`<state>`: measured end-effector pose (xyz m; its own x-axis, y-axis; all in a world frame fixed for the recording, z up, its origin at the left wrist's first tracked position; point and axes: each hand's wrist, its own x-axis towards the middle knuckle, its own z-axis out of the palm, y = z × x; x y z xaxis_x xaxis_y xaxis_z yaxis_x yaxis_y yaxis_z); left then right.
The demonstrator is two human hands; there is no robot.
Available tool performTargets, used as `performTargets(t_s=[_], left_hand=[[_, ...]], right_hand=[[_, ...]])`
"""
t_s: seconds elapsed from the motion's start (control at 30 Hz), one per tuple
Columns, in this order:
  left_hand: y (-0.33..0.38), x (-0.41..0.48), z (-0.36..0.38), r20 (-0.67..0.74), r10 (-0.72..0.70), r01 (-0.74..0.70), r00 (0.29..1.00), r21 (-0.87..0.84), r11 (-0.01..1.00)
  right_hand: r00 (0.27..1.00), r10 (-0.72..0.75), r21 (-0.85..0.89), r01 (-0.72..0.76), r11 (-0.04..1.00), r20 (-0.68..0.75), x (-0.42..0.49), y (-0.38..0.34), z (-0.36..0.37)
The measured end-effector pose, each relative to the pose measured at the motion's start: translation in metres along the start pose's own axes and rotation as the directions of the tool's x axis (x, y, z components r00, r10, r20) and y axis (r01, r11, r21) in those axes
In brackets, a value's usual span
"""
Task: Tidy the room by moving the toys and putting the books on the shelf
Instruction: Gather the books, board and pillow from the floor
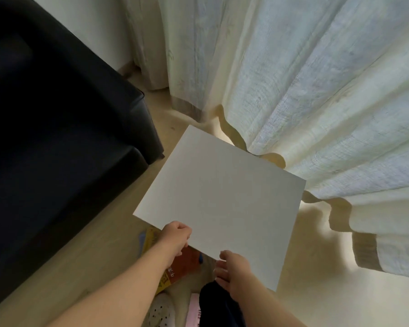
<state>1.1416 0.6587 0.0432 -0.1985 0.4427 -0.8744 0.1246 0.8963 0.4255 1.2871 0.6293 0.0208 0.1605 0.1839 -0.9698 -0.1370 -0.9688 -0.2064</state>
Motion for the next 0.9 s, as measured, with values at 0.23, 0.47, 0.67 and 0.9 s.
performTargets(t_s=[0.23, 0.47, 0.67, 0.9], left_hand=[[-0.012, 0.053, 0.028, -0.127, -0.135, 0.133, 0.983, -0.026, 0.991], [-0.052, 0.069, 0.027, -0.35, -0.272, 0.184, 0.896, -0.264, 0.947], [-0.067, 0.074, 0.027, -0.058, -0.201, 0.16, 0.978, -0.418, 0.894], [-0.075, 0.083, 0.042, 0.03, -0.072, 0.076, 0.997, -0.586, 0.807]], right_hand=[[0.983, 0.174, 0.068, -0.169, 0.983, -0.065, 0.055, 0.001, -0.013], [0.967, 0.251, 0.356, -0.224, 0.907, -0.032, 0.066, 0.031, -0.016], [0.996, 0.093, 0.655, -0.069, 0.752, -0.002, 0.082, 0.044, -0.018], [0.998, -0.032, 0.765, 0.063, 0.641, -0.055, 0.088, 0.055, -0.014]])
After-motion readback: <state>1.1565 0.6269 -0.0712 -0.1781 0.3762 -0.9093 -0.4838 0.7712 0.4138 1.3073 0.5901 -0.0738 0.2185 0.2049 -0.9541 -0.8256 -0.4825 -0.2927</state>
